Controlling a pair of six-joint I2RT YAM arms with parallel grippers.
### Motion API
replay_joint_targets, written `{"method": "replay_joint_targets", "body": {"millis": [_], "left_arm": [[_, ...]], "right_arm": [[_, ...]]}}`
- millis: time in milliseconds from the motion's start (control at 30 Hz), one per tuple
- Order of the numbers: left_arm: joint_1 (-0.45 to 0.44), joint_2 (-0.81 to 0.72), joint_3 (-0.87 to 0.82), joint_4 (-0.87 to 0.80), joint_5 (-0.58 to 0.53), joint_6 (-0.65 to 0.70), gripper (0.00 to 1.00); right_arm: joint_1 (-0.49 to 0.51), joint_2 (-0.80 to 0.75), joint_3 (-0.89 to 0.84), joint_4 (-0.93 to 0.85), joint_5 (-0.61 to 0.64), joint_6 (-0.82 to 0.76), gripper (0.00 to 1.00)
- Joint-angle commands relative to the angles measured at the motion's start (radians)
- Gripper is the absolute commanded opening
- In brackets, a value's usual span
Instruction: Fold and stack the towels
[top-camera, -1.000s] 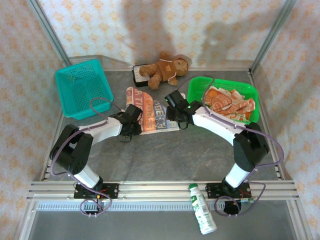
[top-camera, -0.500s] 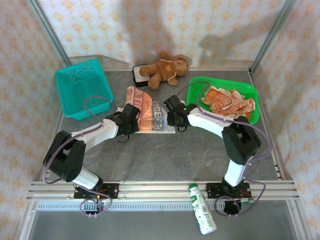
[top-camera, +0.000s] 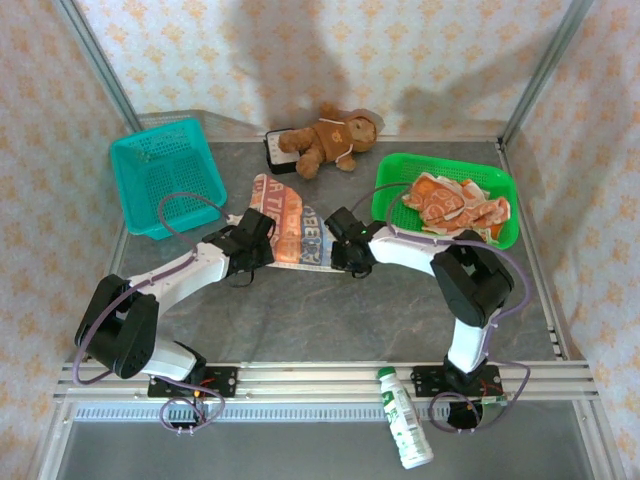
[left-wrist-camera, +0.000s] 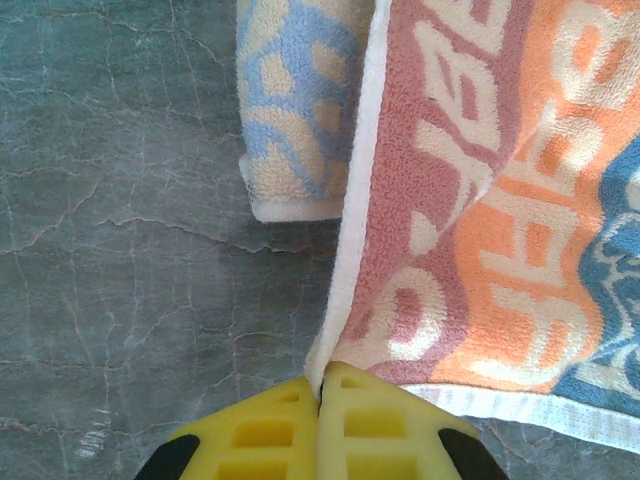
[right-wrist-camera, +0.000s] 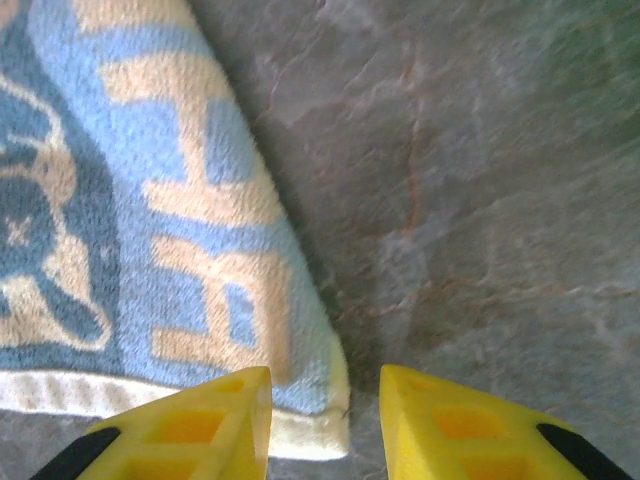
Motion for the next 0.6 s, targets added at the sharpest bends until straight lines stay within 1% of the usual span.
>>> {"method": "replay_joint_targets", "body": {"millis": [0, 200, 233, 300, 333, 367, 400, 567], "left_arm": [[-0.002, 0.008, -0.017, -0.022, -0.026, -0.013, 0.0], [-0.001, 0.009, -0.019, -0.021, -0.017, -0.015, 0.0], [-0.002, 0.008, -0.02, -0.021, -0.017, -0.016, 0.0], [-0.002, 0.002, -0.017, -0.026, -0.017, -0.018, 0.0], [-0.002, -0.002, -0.018, -0.029, -0.017, -0.019, 0.0], [-0.001, -0.008, -0.016, -0.034, -0.017, -0.019, 0.0], [-0.002, -0.015, -0.015, -0.04, -0.019, -0.023, 0.0], [-0.002, -0.089, 0.033, -0.115, -0.022, -0.04, 0.0]], "right_arm": [[0.01, 0.013, -0.025, 0.015, 0.004, 0.031, 0.33], [0.039, 0.049, -0.028, 0.019, 0.019, 0.032, 0.33], [0.04, 0.053, -0.029, 0.017, 0.033, 0.032, 0.31], [0.038, 0.058, -0.031, 0.022, 0.049, 0.022, 0.12], [0.038, 0.057, -0.028, 0.022, 0.049, 0.018, 0.05], [0.038, 0.051, -0.029, 0.026, 0.044, 0.015, 0.02], [0.038, 0.043, -0.03, 0.029, 0.04, 0.012, 0.0], [0.038, -0.068, -0.005, -0.003, 0.065, -0.03, 0.0]]}}
